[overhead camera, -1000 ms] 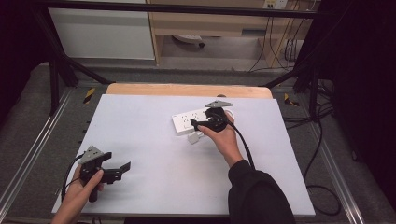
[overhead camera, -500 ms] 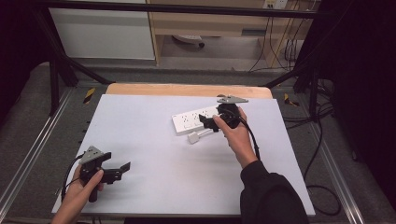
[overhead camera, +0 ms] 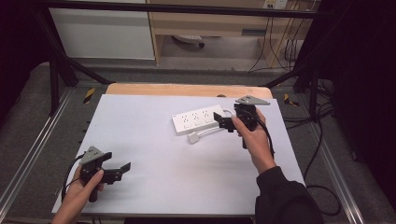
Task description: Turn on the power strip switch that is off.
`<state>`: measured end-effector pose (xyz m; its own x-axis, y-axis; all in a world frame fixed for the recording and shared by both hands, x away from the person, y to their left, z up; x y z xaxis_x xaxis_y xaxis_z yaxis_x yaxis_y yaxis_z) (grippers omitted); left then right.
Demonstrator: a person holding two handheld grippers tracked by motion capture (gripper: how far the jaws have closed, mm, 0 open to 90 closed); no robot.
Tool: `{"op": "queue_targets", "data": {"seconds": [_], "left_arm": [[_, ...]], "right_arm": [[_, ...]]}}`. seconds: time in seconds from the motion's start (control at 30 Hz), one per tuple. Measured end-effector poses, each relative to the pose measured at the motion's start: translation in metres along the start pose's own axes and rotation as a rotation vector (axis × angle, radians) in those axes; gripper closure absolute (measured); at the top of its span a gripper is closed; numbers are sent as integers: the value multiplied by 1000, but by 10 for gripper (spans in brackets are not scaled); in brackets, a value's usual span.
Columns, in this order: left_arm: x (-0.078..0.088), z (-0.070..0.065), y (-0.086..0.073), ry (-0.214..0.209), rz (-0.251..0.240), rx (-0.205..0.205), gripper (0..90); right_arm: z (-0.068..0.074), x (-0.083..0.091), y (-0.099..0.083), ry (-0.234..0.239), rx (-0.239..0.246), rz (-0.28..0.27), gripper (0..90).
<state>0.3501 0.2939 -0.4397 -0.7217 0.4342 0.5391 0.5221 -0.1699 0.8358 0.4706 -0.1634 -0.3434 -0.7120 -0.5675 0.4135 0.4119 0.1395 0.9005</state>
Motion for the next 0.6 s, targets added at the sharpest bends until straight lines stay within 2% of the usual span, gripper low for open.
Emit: {"op": "queue_targets", "data": {"seconds": [0.17,0.37,0.6], "left_arm": [[0,-1,0,-5,1,-3,68],[0,0,0,2,2,0,68],[0,1,0,5,-3,3,68]], "right_arm": [[-10,23,-6,-10,-4,-22,59],[-21,48,-19,-2,-31,-57,38],[-30,76,-37,-55,-18,-85,35]]}}
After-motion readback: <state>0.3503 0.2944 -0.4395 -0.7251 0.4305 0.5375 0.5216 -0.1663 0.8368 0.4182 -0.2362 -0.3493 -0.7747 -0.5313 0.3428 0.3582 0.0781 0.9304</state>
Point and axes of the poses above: each handheld gripper's, and its own axes: x roughly backward along the jaws, y roughly out of its top, z roughly to its left, the point moved 1 cm from there along -x, roughly forward along the jaws, and after that the axes turned 4 degrees about y, right-handed, at the moved point
